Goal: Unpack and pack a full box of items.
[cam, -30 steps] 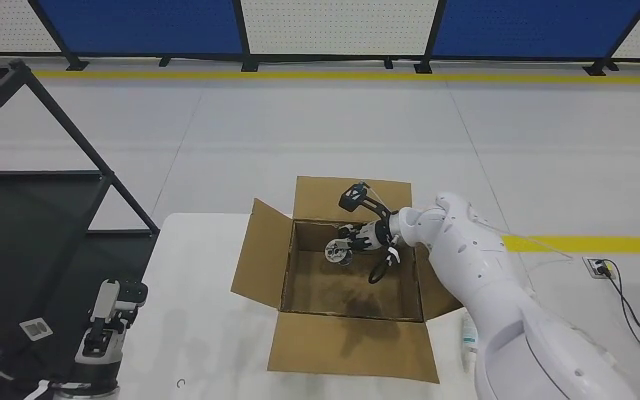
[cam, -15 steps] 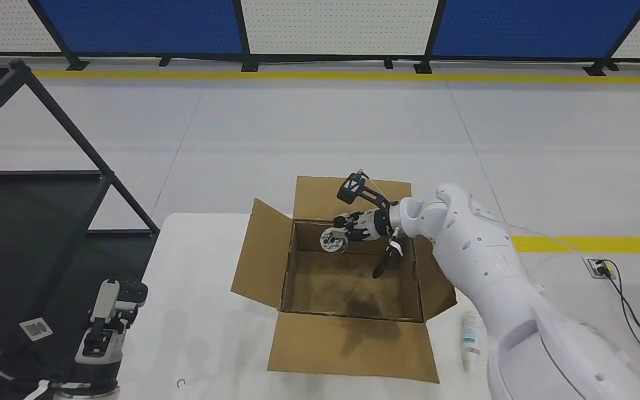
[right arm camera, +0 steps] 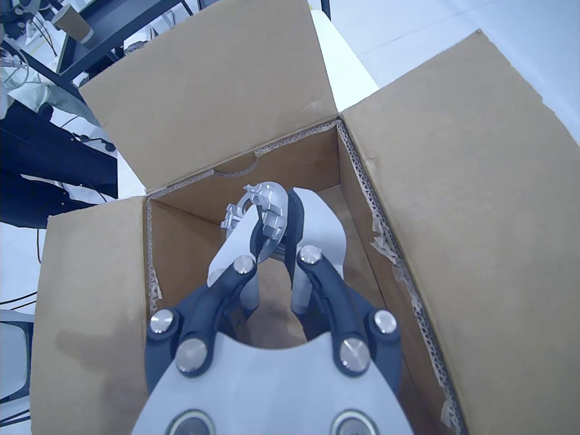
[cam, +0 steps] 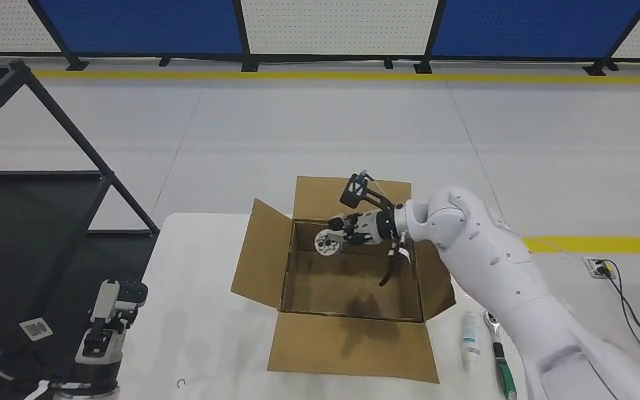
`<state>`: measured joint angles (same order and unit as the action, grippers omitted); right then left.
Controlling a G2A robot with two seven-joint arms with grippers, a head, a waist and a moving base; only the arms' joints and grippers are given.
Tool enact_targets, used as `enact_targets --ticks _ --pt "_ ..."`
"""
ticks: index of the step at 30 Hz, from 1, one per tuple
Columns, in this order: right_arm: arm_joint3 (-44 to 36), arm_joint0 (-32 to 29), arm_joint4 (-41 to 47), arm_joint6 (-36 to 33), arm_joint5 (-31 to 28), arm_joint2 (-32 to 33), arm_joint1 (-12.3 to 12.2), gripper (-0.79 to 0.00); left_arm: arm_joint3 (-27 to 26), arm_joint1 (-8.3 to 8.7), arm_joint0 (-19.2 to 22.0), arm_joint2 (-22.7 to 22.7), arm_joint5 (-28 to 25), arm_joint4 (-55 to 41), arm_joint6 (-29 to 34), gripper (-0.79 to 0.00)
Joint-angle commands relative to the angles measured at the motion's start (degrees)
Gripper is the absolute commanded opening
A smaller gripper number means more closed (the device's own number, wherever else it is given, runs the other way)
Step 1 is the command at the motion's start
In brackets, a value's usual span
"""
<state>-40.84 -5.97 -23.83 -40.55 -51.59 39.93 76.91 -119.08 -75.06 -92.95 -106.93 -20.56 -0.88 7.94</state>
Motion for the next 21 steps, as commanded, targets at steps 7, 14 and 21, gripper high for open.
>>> enact_targets --ticks 7,14,21 --pt "-47.2 -24.1 3.4 -16.7 18.4 23.4 -11.5 -0.785 0.0 0.0 0.0 0.0 0.0 0.0 0.0 0.0" --pt "-60.9 -35.2 7.1 -23.8 25.1 35.3 -14.6 -0.785 0.0 0.0 0.0 0.0 0.0 0.0 0.0 0.0" --pt "-60.9 -35.2 7.1 -23.8 25.1 35.3 -14.6 -0.785 0.0 0.0 0.0 0.0 0.0 0.0 0.0 0.0"
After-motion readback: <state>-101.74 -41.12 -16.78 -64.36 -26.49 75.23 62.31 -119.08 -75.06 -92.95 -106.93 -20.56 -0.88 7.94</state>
